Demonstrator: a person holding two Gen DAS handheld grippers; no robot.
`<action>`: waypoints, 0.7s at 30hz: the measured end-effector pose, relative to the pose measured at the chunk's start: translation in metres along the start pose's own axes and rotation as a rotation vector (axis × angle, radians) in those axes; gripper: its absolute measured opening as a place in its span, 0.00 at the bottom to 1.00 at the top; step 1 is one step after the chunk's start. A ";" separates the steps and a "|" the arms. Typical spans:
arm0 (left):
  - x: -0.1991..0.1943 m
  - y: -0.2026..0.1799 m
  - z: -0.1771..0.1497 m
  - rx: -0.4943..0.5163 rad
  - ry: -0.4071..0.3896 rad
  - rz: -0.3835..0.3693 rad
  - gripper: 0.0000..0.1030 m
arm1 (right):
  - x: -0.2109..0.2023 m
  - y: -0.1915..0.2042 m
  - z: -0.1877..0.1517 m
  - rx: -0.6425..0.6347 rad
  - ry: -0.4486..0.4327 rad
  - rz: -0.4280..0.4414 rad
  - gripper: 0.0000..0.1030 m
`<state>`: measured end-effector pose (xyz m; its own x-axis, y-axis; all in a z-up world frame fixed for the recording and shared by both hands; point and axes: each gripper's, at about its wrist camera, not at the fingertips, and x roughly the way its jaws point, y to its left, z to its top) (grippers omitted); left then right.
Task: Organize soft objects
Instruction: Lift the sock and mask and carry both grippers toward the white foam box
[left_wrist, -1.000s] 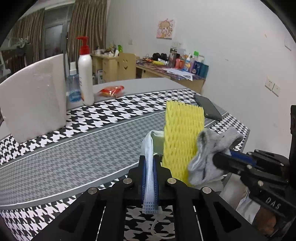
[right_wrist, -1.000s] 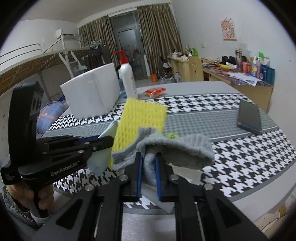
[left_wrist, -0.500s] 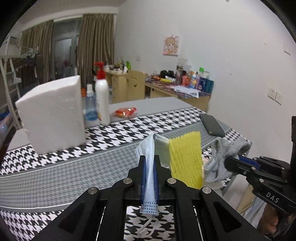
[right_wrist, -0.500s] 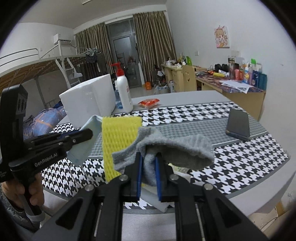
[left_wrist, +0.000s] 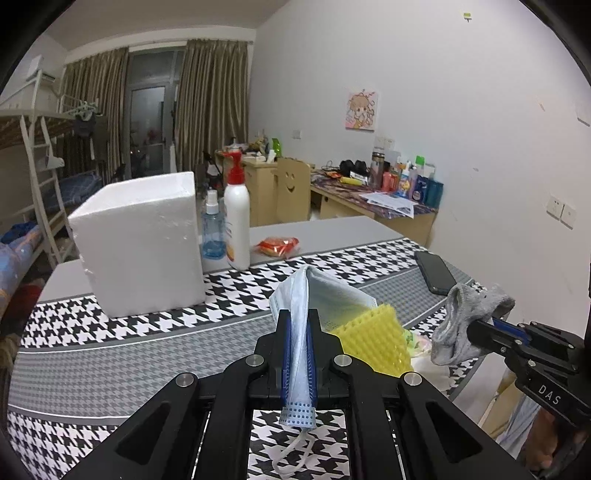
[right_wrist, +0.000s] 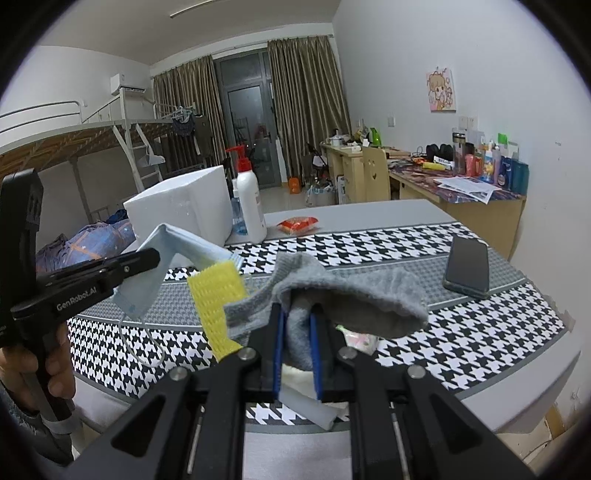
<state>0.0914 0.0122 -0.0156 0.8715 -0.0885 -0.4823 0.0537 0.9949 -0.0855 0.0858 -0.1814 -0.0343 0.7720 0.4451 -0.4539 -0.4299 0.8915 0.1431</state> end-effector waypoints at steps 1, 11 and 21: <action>-0.002 0.001 0.001 -0.002 -0.005 0.002 0.08 | -0.001 0.001 0.002 -0.002 -0.005 0.001 0.16; -0.023 0.009 0.012 -0.018 -0.049 0.017 0.08 | -0.003 0.009 0.013 -0.020 -0.030 0.014 0.16; -0.039 0.015 0.022 -0.026 -0.083 0.023 0.08 | -0.009 0.023 0.025 -0.043 -0.062 0.030 0.16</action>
<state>0.0689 0.0316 0.0208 0.9098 -0.0601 -0.4107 0.0212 0.9949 -0.0987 0.0802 -0.1627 -0.0050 0.7857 0.4768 -0.3942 -0.4718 0.8740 0.1168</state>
